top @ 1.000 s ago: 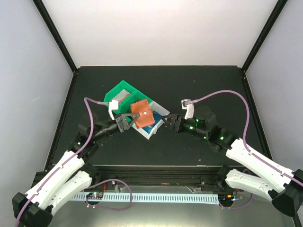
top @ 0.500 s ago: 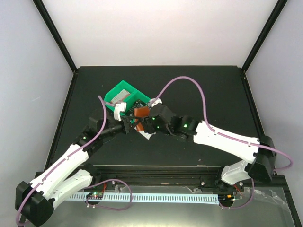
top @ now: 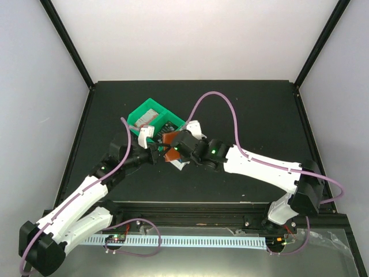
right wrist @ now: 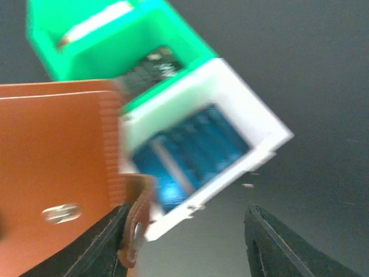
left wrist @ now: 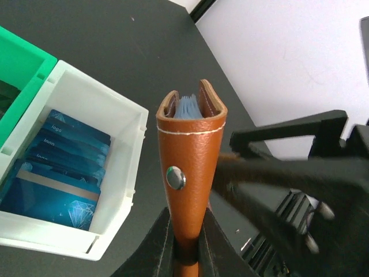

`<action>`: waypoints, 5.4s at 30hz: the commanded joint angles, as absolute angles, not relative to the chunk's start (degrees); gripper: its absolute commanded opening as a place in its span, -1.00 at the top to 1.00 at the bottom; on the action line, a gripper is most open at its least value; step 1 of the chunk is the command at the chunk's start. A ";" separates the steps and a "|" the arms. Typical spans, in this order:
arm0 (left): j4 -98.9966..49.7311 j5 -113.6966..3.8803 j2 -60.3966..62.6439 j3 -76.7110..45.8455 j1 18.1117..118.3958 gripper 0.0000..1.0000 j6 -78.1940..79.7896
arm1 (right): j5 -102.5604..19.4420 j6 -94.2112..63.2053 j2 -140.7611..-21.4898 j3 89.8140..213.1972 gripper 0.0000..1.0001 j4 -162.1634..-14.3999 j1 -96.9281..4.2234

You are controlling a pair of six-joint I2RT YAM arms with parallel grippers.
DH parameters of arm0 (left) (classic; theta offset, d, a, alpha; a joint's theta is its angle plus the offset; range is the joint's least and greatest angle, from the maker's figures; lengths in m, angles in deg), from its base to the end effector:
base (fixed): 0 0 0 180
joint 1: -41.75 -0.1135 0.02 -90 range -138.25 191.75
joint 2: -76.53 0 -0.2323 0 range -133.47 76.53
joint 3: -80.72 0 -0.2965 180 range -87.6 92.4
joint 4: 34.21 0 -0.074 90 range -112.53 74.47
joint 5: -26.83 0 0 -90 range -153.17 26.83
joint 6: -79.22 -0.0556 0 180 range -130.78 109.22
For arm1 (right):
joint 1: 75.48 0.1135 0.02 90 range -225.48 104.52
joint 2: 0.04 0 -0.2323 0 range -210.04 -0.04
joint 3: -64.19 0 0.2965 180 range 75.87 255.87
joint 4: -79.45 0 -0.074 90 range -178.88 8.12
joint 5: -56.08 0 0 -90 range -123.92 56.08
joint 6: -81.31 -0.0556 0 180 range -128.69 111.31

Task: Put the credit cards into the card holder
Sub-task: Open the card holder at the center of the board, then turn over the card slot in the card holder.

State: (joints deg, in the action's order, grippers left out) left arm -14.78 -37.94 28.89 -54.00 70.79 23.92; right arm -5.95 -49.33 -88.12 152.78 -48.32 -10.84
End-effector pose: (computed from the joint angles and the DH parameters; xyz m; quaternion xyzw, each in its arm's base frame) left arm 0.2290 -0.1543 0.2268 0.0824 0.8131 -0.4425 0.3692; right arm 0.1884 0.3367 0.2517 -0.1131 0.9132 0.1143 0.3745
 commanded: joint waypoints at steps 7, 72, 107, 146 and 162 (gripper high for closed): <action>-15.14 -37.74 29.70 -51.05 71.24 0.97 21.80 | 7.06 -52.89 -84.08 150.36 -0.06 -43.23 -12.67; -28.61 -48.24 7.84 -55.21 93.43 -0.97 24.82 | -23.42 -61.77 -63.47 125.23 0.98 -49.16 -17.12; -37.74 -51.62 10.05 -64.07 95.66 -0.70 25.04 | -25.77 -59.51 -72.97 111.17 0.87 -58.36 -36.98; -30.69 -55.79 -11.07 -50.67 97.83 -0.36 30.96 | -29.66 -54.37 -76.24 108.31 0.81 -63.72 -37.03; -34.50 -51.71 -13.42 -50.25 97.83 -0.27 31.04 | -29.66 -54.35 -76.34 108.08 0.82 -63.98 -37.01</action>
State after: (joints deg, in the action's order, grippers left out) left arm -31.83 -54.00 -12.74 -52.14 97.41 31.24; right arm -29.80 -55.01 -76.21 108.84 -63.07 -36.67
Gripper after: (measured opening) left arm 0.663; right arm 0.093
